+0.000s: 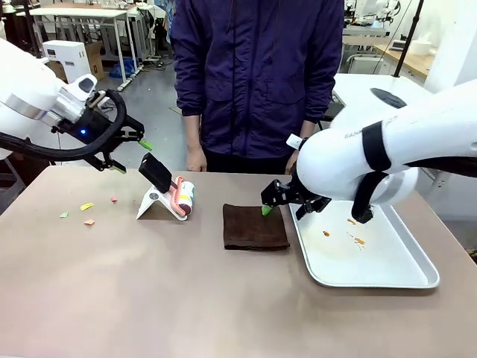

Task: Clean the surface of the table.
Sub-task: Hold the Lint Roller with your left hand and the towel with your right hand.

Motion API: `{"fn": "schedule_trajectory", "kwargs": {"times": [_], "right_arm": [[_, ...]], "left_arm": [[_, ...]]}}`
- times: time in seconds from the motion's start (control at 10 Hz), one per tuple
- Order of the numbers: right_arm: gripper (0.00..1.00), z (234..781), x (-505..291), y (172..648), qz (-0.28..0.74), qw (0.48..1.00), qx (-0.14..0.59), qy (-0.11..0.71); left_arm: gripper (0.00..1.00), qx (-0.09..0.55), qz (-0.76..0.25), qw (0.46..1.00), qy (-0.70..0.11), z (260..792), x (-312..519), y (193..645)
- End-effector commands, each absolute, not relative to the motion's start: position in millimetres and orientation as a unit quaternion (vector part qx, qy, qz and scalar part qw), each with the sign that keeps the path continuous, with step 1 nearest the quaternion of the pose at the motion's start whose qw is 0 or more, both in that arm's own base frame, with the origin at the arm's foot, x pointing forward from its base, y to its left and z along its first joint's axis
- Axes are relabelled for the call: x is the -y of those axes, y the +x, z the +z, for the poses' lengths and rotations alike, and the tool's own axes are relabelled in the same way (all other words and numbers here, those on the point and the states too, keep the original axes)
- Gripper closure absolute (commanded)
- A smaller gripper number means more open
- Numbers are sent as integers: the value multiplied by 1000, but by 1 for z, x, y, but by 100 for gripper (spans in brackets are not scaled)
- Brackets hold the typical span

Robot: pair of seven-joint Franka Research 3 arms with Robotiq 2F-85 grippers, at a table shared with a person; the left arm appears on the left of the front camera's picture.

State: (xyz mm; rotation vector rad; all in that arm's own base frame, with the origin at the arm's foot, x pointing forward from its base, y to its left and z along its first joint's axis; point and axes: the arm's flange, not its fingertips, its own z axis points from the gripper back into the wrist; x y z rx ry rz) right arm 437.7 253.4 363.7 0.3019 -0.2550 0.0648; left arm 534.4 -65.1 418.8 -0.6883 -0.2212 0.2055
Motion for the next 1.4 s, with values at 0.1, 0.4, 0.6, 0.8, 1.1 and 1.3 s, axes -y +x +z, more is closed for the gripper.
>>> {"fn": "schedule_trajectory", "kwargs": {"times": [0.1, 0.4, 0.6, 0.8, 1.1, 1.3], "right_arm": [[0, 354, -302, 489, -6, 992, 83, 95], [0, 334, -312, 517, -27, 996, 77, 47], [0, 327, -319, 521, -20, 997, 69, 30], [0, 314, -322, 524, -17, 999, 49, 14], [0, 299, -319, 528, -39, 998, 50, -2], [0, 297, -317, 527, -35, 998, 43, 5]], "left_arm": [[0, 96, 97, 934, -329, 420, 79, 549], [0, 88, 97, 937, -324, 419, 86, 555], [0, 84, 97, 938, -322, 418, 89, 559], [0, 83, 98, 937, -323, 419, 91, 562], [0, 80, 98, 937, -325, 416, 93, 565], [0, 73, 100, 939, -321, 414, 94, 566]]}}
